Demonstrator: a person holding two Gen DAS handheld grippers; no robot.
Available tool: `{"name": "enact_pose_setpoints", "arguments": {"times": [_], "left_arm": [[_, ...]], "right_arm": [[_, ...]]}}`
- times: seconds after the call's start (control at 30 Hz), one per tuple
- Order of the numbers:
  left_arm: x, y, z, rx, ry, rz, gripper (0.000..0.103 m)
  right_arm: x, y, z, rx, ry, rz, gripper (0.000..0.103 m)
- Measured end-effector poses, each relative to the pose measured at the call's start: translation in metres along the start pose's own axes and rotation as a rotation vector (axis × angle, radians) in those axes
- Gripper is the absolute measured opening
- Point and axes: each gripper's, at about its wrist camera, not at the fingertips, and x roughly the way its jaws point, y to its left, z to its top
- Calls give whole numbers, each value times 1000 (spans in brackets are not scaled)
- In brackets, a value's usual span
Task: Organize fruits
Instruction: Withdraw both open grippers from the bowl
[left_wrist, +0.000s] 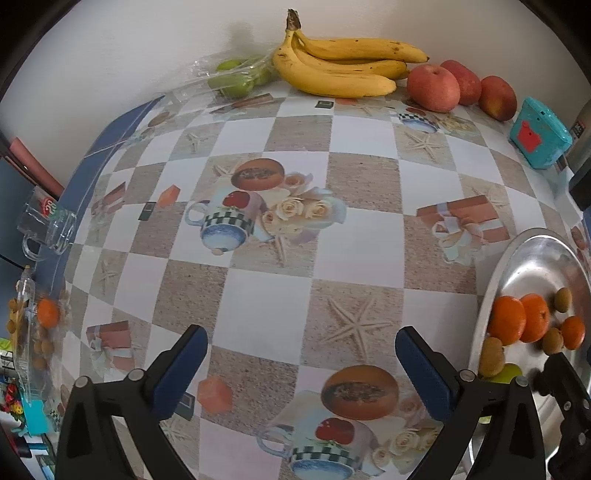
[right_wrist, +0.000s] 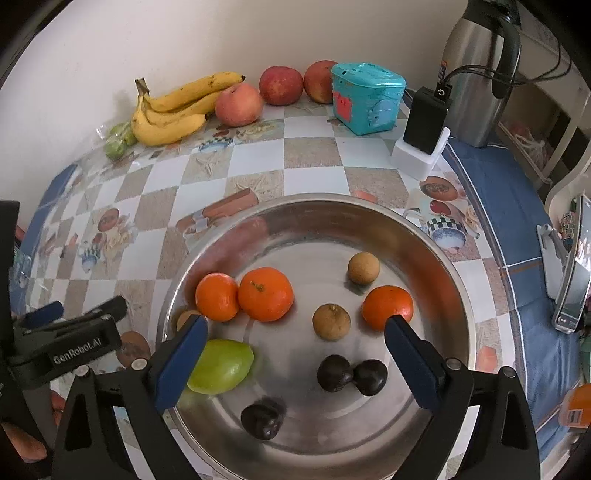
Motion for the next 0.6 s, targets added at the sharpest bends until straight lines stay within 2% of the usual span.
{"name": "enact_pose_setpoints", "arguments": {"times": [0.17, 0.4, 0.6], "left_arm": [[4, 5, -3, 6, -4, 27, 103], [-18, 12, -13, 37, -80, 127, 103], [-28, 25, -29, 40, -57, 153, 103]], "right_arm": [[-1, -1, -3, 12, 1, 5, 97], [-10, -1, -8, 46, -13, 21, 97], [-25, 3, -23, 65, -18, 28, 97]]}}
